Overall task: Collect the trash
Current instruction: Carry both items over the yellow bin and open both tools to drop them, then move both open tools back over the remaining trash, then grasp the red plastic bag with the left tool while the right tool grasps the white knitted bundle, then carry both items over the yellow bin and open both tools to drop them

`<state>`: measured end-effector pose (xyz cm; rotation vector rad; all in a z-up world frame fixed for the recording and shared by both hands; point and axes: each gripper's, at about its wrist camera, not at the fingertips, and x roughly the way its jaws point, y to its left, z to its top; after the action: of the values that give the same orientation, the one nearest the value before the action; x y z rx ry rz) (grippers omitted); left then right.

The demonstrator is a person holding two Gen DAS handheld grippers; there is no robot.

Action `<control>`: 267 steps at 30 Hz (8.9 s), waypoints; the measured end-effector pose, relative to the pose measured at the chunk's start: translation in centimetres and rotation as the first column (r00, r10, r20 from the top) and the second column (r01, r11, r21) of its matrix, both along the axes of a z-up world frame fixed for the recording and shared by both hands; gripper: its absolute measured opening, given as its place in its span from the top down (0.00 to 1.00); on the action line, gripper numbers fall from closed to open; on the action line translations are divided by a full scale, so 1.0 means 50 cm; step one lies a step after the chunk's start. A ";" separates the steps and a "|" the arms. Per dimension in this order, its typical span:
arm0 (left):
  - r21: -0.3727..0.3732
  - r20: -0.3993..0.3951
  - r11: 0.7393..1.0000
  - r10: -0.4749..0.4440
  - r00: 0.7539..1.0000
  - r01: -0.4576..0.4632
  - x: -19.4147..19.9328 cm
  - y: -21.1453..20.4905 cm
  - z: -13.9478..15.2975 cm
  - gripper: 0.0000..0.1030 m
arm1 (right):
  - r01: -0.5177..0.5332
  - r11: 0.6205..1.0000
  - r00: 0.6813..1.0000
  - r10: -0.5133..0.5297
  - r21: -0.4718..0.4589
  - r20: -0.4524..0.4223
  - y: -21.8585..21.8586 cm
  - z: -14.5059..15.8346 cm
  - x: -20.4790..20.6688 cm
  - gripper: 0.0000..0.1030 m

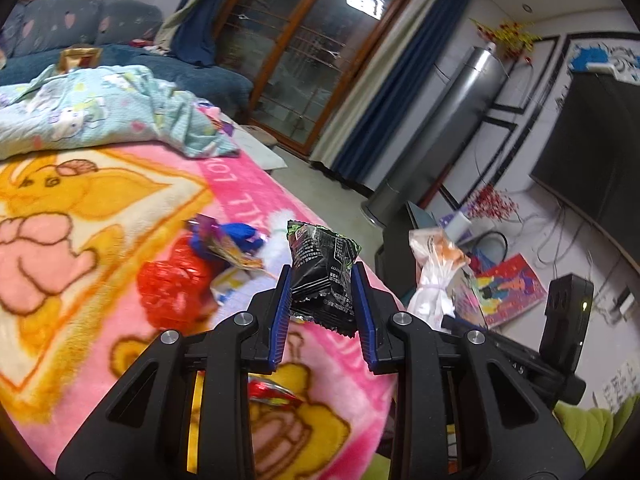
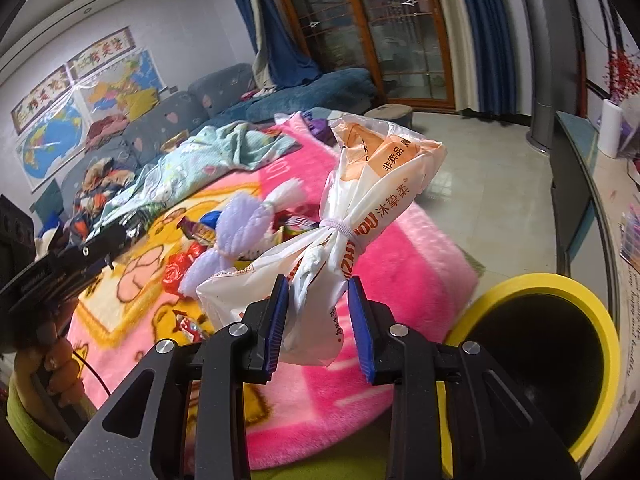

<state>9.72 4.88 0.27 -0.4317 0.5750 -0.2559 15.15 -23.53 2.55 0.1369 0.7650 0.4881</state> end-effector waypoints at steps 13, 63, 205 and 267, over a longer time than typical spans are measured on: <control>0.075 -0.009 0.985 -0.152 0.988 0.152 0.008 -0.135 -0.007 0.78 | 0.105 0.994 0.994 -0.105 -0.010 -0.020 -0.099 0.011 -0.022 0.72; 0.127 -0.193 0.890 -0.411 0.891 0.438 0.131 -0.470 -0.140 0.48 | 0.375 0.919 0.854 -0.393 -0.121 -0.342 -0.375 -0.135 -0.025 0.35; 0.040 0.024 0.976 0.213 0.977 -0.214 -0.018 0.084 -0.041 0.85 | -0.057 0.992 0.997 0.062 0.111 -0.037 0.111 0.042 0.119 0.70; 0.238 -0.085 0.911 -0.326 0.942 0.337 0.004 -0.385 -0.115 0.85 | 0.434 0.893 0.901 -0.429 -0.123 0.064 -0.361 -0.011 0.048 0.69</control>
<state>9.93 -14.39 -5.49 -0.0920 0.7141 -0.4945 17.55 -41.57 1.98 0.1673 0.7041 0.0137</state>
